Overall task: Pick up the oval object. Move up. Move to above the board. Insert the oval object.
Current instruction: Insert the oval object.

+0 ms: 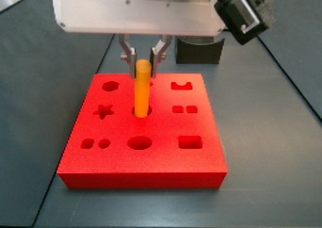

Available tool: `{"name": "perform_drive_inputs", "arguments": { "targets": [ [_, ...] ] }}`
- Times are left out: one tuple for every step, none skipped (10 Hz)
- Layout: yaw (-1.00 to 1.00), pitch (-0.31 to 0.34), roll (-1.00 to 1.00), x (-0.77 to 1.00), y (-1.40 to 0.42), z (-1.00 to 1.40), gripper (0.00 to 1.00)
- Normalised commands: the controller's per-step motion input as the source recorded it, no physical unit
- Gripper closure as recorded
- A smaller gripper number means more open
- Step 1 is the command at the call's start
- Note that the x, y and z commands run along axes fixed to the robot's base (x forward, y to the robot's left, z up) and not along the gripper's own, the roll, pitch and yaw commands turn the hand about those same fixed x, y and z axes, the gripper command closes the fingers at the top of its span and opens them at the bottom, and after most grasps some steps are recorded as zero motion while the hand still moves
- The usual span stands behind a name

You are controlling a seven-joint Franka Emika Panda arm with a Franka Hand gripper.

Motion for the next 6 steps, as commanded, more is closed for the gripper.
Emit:
{"name": "perform_drive_inputs", "arguments": {
  "targets": [
    [0.00,-0.236,0.00,0.00,0.00,-0.52,1.00],
    [0.00,-0.300,0.01,0.00,-0.02,-0.64,1.00],
    [-0.01,-0.220,0.06,0.00,-0.03,-0.72,1.00],
    [-0.04,-0.184,0.07,0.00,-0.02,-0.74,1.00],
    [-0.05,-0.213,0.05,0.00,-0.02,-0.75,1.00],
    [-0.05,-0.219,0.05,0.00,-0.03,-0.75,1.00]
  ]
}}
